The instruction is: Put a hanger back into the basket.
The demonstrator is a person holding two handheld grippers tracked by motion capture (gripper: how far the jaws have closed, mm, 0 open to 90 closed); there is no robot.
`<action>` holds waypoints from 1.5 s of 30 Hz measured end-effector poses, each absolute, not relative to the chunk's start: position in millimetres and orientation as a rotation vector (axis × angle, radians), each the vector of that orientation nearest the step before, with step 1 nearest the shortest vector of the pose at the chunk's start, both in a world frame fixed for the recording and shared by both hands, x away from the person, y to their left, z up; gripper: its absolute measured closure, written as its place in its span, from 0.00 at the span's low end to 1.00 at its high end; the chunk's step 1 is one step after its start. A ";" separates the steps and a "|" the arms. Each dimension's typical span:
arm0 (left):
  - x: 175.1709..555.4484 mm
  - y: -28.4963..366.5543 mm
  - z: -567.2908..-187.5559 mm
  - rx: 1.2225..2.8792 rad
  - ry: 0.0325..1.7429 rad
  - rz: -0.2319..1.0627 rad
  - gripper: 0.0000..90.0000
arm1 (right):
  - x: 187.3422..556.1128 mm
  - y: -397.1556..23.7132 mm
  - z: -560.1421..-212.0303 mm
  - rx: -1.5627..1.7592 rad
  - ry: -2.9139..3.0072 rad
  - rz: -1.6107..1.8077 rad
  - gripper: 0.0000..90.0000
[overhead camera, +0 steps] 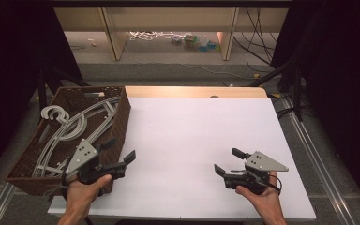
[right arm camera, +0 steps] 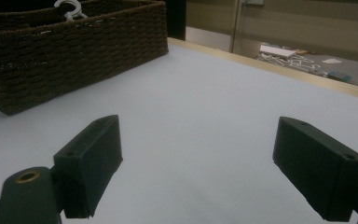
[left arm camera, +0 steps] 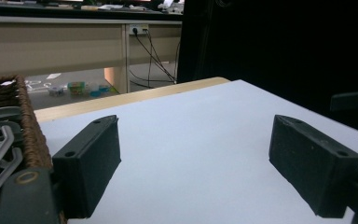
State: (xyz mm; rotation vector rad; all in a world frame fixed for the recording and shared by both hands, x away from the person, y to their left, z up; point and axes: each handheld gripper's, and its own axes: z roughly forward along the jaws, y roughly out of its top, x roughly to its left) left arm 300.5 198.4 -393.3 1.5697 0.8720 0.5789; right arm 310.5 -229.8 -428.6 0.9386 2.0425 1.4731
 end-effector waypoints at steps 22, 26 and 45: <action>289.1 194.5 -431.5 1.583 0.869 0.576 0.18 | 286.0 -226.5 -433.7 0.922 2.023 1.496 0.18; 289.4 196.7 -433.0 1.584 0.883 0.581 0.18 | 285.1 -227.6 -434.9 0.936 2.018 1.476 0.18; 290.5 191.9 -434.4 1.611 0.857 0.583 0.18 | 285.6 -226.2 -435.7 0.934 2.024 1.475 0.18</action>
